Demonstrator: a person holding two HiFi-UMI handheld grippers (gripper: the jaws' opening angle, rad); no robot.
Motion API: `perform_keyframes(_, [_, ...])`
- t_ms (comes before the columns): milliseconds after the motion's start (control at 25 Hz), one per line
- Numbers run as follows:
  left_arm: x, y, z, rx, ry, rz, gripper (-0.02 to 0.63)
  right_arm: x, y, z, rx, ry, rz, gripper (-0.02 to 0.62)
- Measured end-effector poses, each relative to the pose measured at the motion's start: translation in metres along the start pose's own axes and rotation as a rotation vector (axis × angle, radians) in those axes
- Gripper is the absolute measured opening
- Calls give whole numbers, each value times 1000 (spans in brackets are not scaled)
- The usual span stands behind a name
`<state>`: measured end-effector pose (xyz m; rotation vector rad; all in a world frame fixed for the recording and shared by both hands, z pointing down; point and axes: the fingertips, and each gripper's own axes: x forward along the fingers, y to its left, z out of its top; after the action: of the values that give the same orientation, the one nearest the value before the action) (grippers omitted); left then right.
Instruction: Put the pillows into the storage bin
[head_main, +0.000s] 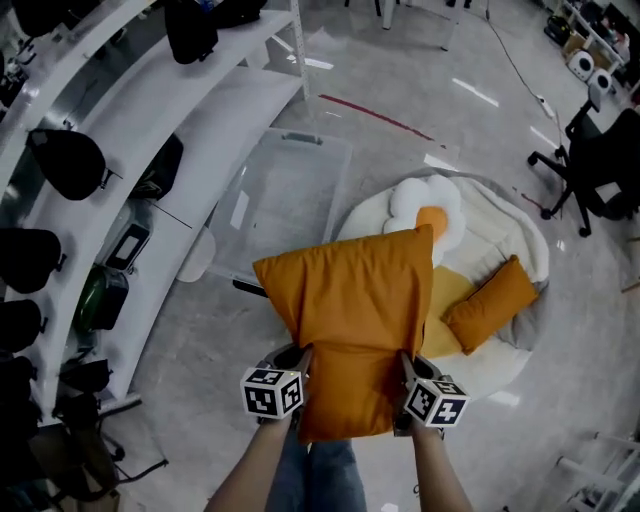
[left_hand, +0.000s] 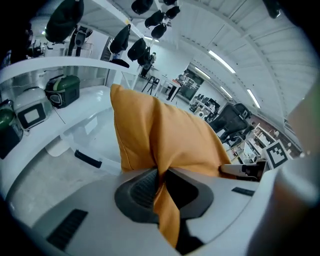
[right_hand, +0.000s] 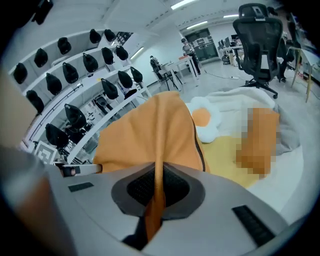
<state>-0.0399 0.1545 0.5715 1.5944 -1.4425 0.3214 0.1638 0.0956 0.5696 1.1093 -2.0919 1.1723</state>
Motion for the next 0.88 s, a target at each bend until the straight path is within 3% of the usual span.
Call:
perform_keyframes(480, [-61,90,114,17,-164,122,58,66,125,71,-19,-48,134,11])
perform_keyframes(880, [-37,189,180,-13,-155,155,58,165,184,98,30,-28,130,11])
